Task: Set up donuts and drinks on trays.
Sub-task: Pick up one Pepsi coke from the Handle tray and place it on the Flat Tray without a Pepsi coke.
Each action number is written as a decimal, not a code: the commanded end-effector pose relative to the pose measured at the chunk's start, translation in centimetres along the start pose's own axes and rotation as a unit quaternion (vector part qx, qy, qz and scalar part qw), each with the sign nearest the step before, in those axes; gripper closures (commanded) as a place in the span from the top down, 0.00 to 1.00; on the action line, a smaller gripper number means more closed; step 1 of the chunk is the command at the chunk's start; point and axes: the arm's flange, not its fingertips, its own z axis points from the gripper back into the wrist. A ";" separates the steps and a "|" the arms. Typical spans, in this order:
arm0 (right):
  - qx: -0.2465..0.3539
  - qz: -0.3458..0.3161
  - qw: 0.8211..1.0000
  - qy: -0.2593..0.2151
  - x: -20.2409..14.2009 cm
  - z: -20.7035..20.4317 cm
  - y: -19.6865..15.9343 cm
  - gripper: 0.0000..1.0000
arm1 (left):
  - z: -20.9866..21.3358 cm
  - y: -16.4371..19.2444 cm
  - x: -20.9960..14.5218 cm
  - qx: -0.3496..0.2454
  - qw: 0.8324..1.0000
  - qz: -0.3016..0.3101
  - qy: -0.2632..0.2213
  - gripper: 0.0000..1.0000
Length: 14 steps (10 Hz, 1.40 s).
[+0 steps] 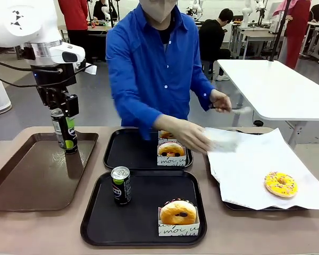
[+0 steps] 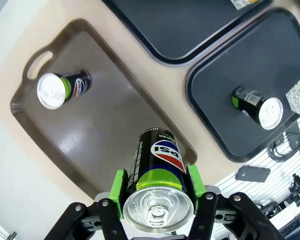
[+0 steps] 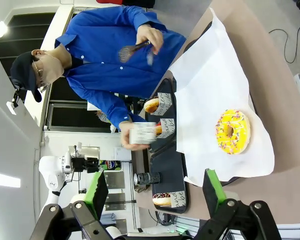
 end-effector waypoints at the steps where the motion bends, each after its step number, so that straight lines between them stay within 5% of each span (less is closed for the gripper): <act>1: 0.016 0.008 1.000 -0.006 0.3 -0.1 0.0 1.00 | 0.7 0.7 3.1 -0.016 1.000 -0.017 -0.014 0.58; 8: 0.016 0.008 1.000 -0.006 0.3 -0.1 0.0 1.00 | -4.6 1.0 12.9 -0.027 0.998 -0.040 -0.028 0.58; 11: 0.016 0.008 1.000 -0.006 0.3 -0.1 0.0 1.00 | -8.3 1.2 14.4 -0.045 0.997 -0.047 -0.050 0.58; 14: 0.016 0.008 1.000 -0.006 0.3 -0.1 0.0 1.00 | -12.6 0.6 15.0 -0.047 0.997 -0.058 -0.020 0.58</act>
